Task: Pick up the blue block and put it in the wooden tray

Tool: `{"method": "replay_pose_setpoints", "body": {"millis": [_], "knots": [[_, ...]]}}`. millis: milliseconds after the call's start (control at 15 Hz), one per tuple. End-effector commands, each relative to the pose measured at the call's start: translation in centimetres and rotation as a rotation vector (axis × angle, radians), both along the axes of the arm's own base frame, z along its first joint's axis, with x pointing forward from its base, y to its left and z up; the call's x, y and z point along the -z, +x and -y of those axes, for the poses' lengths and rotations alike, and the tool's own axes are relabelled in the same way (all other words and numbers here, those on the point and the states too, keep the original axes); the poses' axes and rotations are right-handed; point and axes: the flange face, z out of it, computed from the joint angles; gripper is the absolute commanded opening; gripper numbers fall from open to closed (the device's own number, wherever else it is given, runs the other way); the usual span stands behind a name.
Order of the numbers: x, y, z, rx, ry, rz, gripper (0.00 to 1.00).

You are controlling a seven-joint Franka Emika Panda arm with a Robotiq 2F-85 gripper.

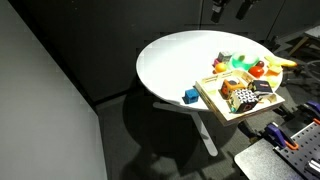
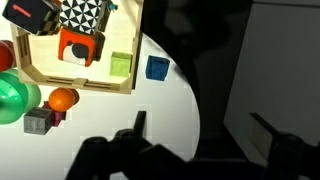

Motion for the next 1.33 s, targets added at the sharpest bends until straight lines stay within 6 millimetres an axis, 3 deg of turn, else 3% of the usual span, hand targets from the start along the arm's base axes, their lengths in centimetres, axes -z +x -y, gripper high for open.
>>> {"method": "replay_pose_setpoints", "body": {"millis": [0, 667, 1267], "knots": [[1.1, 3.5, -1.2, 0.001, 0.000, -0.035, 1.00], [7.7, 9.5, -3.7, -0.050, -0.055, -0.150, 1.00], [14.2, 11.0, -5.7, -0.039, -0.163, -0.178, 1.00]]}}
